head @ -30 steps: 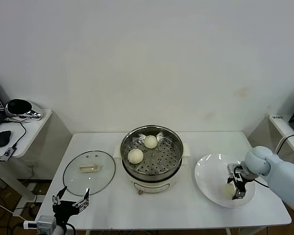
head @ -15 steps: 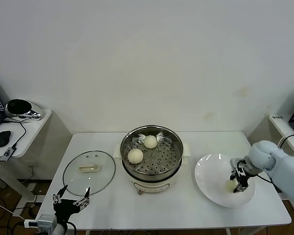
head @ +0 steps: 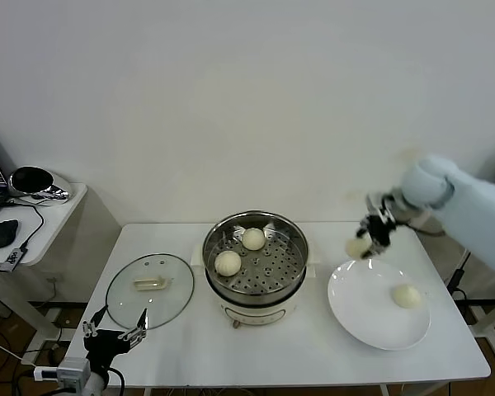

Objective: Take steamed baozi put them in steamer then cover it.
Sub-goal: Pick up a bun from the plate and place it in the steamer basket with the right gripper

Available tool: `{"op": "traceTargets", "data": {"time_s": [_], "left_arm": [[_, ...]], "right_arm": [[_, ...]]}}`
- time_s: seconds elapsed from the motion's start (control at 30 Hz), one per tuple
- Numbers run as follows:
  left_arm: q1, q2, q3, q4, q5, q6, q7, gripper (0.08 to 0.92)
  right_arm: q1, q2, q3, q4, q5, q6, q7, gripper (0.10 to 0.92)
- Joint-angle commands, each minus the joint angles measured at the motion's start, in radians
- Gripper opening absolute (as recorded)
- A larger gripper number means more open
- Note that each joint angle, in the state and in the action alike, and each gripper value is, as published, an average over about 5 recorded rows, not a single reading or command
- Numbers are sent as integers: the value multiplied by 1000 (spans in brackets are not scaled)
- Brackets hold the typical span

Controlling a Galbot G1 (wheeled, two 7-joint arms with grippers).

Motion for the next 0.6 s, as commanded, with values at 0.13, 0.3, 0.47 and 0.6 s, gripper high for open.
{"op": "traceTargets", "data": {"time_s": [0.13, 0.3, 0.47, 0.6], "left_arm": [[4, 2, -16, -9, -12, -1, -3, 823], [4, -1, -27, -27, -23, -1, -3, 823], [6, -11, -31, -37, -26, -1, -4, 823], [8, -21, -34, -39, -34, -1, -3, 823]], "right_arm": [[262, 320, -188, -114, 138, 494, -33, 535], [253, 407, -242, -152, 103, 755, 33, 535], [221, 457, -257, -116, -40, 884, 46, 535], [185, 476, -255, -66, -123, 953, 48, 535]]}}
